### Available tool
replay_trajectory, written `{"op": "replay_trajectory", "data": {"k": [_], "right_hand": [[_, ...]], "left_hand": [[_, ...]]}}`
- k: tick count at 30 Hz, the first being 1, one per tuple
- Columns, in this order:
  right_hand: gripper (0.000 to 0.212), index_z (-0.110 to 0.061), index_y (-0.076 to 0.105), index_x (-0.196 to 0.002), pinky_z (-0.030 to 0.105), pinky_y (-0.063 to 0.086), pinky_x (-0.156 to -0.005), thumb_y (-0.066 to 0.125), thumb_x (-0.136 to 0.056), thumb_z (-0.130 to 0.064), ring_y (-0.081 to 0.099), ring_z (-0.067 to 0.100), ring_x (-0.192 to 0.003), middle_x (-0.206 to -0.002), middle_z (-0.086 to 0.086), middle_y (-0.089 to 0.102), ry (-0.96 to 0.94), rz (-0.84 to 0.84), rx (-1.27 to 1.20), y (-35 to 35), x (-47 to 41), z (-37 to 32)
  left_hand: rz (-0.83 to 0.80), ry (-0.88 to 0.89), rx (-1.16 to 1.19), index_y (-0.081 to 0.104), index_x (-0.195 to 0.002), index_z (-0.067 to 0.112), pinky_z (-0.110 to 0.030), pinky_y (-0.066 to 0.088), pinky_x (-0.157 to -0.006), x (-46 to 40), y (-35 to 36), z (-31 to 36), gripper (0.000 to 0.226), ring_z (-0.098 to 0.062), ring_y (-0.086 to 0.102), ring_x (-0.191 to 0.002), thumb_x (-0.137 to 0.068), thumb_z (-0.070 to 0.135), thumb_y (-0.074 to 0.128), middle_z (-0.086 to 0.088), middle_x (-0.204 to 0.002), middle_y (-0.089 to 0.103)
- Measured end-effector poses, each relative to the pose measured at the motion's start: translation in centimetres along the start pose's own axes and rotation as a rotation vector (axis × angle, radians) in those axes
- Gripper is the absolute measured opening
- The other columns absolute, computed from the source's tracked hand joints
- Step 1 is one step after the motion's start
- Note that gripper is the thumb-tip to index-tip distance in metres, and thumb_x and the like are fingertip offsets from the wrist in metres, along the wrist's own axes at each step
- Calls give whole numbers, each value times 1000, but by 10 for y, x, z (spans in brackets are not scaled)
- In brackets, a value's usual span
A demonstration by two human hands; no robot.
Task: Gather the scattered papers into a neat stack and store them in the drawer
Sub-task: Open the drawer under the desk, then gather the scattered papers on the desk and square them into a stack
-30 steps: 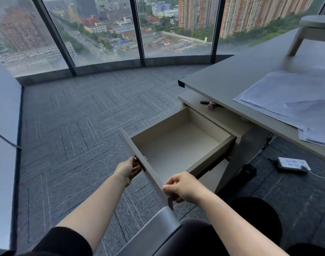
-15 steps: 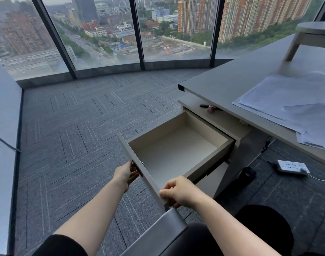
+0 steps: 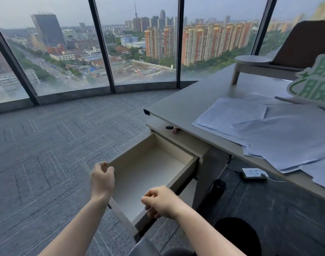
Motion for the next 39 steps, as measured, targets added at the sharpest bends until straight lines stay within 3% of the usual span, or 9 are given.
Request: {"op": "replay_trajectory", "data": {"k": [6,13,17,20,24,28,31,34,39], "right_hand": [[14,-23,62,-79,20,45,-51,59,-93,-23,58,14,-58,-74,1,62,-80,197,-133,-73,39,-13],[14,-16,68,-92,23,48,-57,59,-93,-27,63,17,-65,-80,3,66,-127,484,-138,-167,105,-16],[15,-18,68,-92,31,53,-65,58,-94,-28,67,15,-66,-82,1,70,-135,635,-122,-210,142,-14],[18,-13,70,-93,31,54,-64,59,-93,-27,67,15,-63,-81,3,70,-127,757,-140,-241,167,-7],[16,-16,70,-93,29,53,-63,59,-93,-27,66,15,-66,-85,4,71,-92,904,-166,-277,198,6],[17,-23,68,-100,34,53,-75,60,-87,-29,63,12,-79,-87,-8,66,-15,1066,-136,-313,225,31],[31,-22,61,-119,31,49,-85,60,-89,-32,61,16,-98,-110,-3,64,106,1157,-45,-337,249,51],[49,-23,49,-135,28,44,-81,58,-89,-38,56,19,-108,-133,3,53,254,1218,12,-356,276,74],[68,-21,40,-141,39,45,-97,58,-82,-49,49,31,-122,-135,9,51,592,1301,127,-384,312,109]], "left_hand": [[-216,283,-22,60,-112,16,-43,47,-93,36,67,75,21,-25,58,-104,-92,16,54,-5,-109,63],[-462,498,23,64,-104,19,-32,46,-85,89,152,151,17,-18,62,-97,-90,12,58,1,-101,68],[-572,538,44,62,-107,18,-19,47,-75,119,194,188,18,-17,63,-87,-90,11,58,2,-93,66],[-625,593,5,62,-108,21,-36,47,-88,137,226,210,19,-23,61,-101,-90,16,57,-1,-106,68],[-715,682,-25,61,-111,20,-33,41,-88,162,263,233,22,-19,57,-107,-90,16,57,-1,-114,64],[-826,726,-132,60,-117,20,-29,38,-82,185,296,251,30,-25,58,-104,-88,23,61,-5,-119,60],[-915,776,-225,58,-123,20,-25,36,-80,197,321,257,39,-22,57,-103,-85,27,66,-5,-127,56],[-986,804,-273,55,-128,22,-28,40,-90,208,342,259,48,-20,52,-117,-83,32,68,-3,-135,51],[-1078,875,-294,52,-133,25,-35,36,-108,234,371,262,56,-20,41,-132,-82,38,68,-2,-144,45]]}}
Point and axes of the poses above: each hand's wrist, its own x-axis away from the middle knuckle, its own y-axis out of the palm, z = x × y, the point moved 3 cm from there along -x, towards the middle knuckle
